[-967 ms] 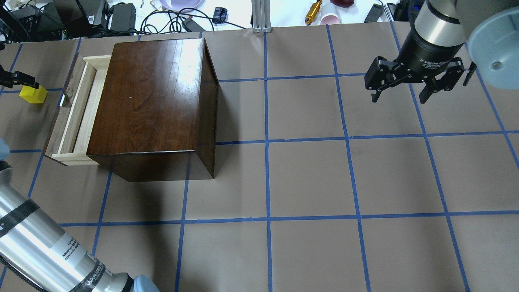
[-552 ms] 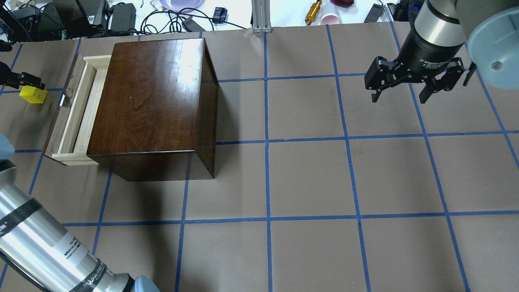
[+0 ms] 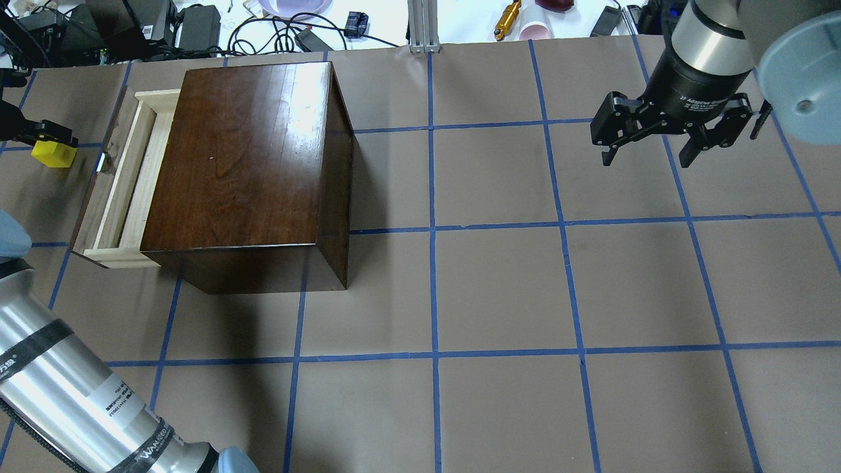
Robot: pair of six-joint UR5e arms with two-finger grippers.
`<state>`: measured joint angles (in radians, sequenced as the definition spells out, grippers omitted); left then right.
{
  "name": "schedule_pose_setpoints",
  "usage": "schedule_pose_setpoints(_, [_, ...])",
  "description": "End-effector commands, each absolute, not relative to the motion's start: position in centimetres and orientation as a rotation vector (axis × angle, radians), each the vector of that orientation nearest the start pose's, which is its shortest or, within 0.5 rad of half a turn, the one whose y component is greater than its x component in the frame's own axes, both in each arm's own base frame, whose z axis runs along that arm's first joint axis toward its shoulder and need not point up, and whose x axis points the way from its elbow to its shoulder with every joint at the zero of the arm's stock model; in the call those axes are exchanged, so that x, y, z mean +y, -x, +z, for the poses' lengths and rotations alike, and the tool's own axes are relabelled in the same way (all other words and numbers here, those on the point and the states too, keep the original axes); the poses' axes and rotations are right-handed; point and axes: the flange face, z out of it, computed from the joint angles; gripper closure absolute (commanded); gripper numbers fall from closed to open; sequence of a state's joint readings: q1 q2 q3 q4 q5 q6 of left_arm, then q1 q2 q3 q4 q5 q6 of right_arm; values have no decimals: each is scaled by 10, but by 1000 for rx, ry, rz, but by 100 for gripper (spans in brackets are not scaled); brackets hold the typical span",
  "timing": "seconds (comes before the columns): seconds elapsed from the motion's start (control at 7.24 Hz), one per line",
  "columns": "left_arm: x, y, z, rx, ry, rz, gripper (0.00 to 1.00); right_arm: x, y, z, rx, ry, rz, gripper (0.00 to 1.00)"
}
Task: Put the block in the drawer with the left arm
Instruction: 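Lower the left gripper and grasp the yellow cube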
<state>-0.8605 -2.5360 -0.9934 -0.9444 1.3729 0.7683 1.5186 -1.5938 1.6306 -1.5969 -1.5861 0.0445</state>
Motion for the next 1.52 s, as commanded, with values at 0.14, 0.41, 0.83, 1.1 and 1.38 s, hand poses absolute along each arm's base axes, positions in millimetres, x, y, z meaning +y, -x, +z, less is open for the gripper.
schedule_pose_setpoints(0.14, [-731,-427,181,3091,-137,-471,100,-487,-107,472,3153,-152,17,0])
schedule_pose_setpoints(0.41, [-730,-426,196,3077,-151,-485,100,-487,-107,472,3153,-152,19,0])
schedule_pose_setpoints(0.83, [-713,-408,271,3135,-146,-400,100,-487,-107,472,3153,-152,17,0])
schedule_pose_setpoints(1.1, [-691,-387,340,3174,-144,-337,100,-487,-107,472,3153,-152,17,0])
schedule_pose_setpoints(1.38, [-684,-333,400,3170,-209,-273,100,-487,-107,472,3153,-152,17,0])
